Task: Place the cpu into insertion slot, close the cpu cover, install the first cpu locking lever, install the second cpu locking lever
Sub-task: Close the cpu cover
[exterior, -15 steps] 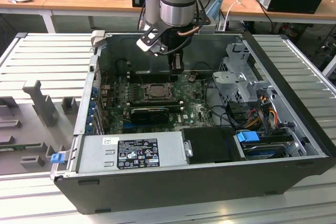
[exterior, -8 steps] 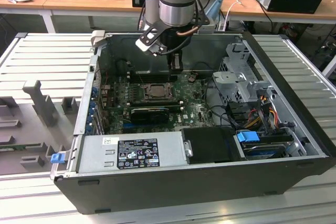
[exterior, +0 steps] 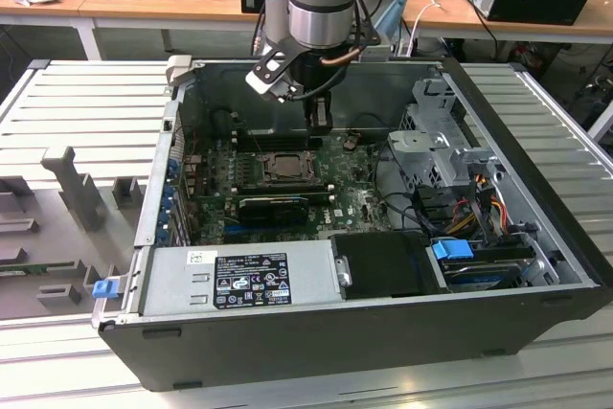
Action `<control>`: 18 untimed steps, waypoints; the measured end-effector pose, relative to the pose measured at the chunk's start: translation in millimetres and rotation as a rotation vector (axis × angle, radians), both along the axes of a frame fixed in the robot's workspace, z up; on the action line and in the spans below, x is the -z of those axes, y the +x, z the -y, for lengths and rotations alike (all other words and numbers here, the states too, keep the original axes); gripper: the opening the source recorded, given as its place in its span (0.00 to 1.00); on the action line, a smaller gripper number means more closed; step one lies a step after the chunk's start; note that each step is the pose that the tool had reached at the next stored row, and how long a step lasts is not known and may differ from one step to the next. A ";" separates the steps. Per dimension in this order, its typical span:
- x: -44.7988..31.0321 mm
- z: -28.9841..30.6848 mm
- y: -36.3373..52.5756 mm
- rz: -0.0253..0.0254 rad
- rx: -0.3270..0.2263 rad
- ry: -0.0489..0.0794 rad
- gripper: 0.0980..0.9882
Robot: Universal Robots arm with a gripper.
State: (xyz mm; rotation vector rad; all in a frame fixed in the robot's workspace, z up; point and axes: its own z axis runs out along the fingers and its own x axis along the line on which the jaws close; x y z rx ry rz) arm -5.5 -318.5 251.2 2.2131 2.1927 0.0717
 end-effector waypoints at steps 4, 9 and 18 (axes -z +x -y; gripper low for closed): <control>0.0 0.0 -1.4 -0.0001 0.000 0.000 0.01; 0.2 0.0 -9.2 0.0000 0.000 0.000 0.01; 3.4 0.0 -37.1 0.0001 0.000 0.000 0.01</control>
